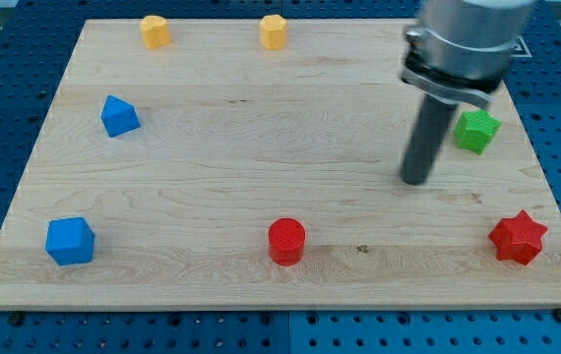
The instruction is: Point your arm to the red star
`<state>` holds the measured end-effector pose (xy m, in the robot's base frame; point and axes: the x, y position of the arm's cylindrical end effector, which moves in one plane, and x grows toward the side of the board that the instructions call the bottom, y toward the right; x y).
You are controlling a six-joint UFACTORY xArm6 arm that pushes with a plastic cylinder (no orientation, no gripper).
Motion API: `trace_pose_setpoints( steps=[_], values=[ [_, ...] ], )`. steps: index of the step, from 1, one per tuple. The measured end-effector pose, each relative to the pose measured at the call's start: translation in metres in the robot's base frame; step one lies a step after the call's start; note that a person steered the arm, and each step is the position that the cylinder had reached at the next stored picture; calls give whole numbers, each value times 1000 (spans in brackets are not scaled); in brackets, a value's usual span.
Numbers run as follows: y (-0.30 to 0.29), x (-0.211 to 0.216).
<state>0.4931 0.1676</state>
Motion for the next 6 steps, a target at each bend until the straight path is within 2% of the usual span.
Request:
trace_pose_setpoints(
  steps=[1, 2, 3, 6],
  values=[
    [72, 19],
    [108, 38],
    [109, 78],
    [91, 91]
  ],
)
